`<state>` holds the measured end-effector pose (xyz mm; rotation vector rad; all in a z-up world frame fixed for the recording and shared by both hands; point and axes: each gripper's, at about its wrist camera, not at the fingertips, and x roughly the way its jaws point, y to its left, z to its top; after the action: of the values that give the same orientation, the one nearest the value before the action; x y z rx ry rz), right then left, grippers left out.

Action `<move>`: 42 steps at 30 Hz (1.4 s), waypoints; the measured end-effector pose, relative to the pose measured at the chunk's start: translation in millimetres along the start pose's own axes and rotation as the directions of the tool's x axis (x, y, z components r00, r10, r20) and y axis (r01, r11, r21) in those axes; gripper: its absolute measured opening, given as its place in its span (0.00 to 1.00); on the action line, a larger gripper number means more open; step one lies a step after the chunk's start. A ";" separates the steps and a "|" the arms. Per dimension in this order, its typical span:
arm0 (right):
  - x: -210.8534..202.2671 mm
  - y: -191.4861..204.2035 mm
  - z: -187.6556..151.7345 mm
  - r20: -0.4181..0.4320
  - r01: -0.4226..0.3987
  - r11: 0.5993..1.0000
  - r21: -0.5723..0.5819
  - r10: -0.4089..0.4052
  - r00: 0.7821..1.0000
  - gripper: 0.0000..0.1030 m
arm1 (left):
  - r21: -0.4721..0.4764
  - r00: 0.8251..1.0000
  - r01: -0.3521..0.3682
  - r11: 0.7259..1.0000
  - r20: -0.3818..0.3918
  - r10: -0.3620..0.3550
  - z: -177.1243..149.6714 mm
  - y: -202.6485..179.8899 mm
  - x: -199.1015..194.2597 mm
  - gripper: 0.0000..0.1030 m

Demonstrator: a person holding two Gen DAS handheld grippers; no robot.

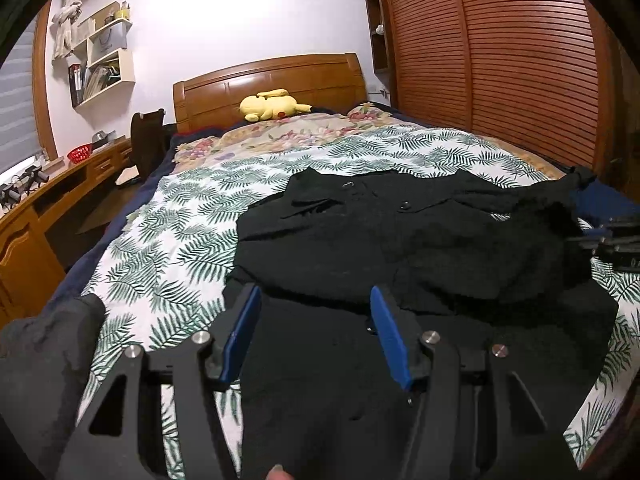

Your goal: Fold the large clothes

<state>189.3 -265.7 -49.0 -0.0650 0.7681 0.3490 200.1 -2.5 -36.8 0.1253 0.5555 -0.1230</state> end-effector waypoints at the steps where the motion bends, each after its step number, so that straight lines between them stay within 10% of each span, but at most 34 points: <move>1: 1.1 -1.2 -0.5 -0.001 0.010 1.000 -0.012 -0.010 1.000 0.29 | 0.002 1.000 0.003 1.000 -0.003 -0.003 0.2 -2.1 1.5 0.54; 6: 2.2 -9.1 -1.2 0.032 0.034 0.998 -0.048 -0.032 0.999 0.49 | 0.039 1.000 0.010 0.999 -0.012 -0.010 -2.7 -19.1 8.0 0.55; 24: 65.0 -32.4 -60.5 -0.210 -0.011 0.997 -0.071 -0.005 0.978 0.44 | 0.082 0.996 0.082 0.993 -0.050 -0.078 -1.8 -76.9 26.6 0.54; 34: 16.8 -58.4 -51.9 -0.130 -0.029 0.999 -0.035 0.024 0.991 0.44 | 0.104 0.991 0.123 0.987 -0.058 -0.118 7.4 -109.8 44.9 0.55; 42: -15.1 -114.0 -25.1 -0.063 0.105 0.994 -0.012 -0.106 0.992 0.46 | 0.094 0.986 0.161 0.982 -0.059 -0.156 16.5 -124.0 57.4 0.54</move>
<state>200.3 -381.8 -64.5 -0.1248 0.8232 0.2506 238.4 -131.9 -64.0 0.1807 0.6105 -0.3035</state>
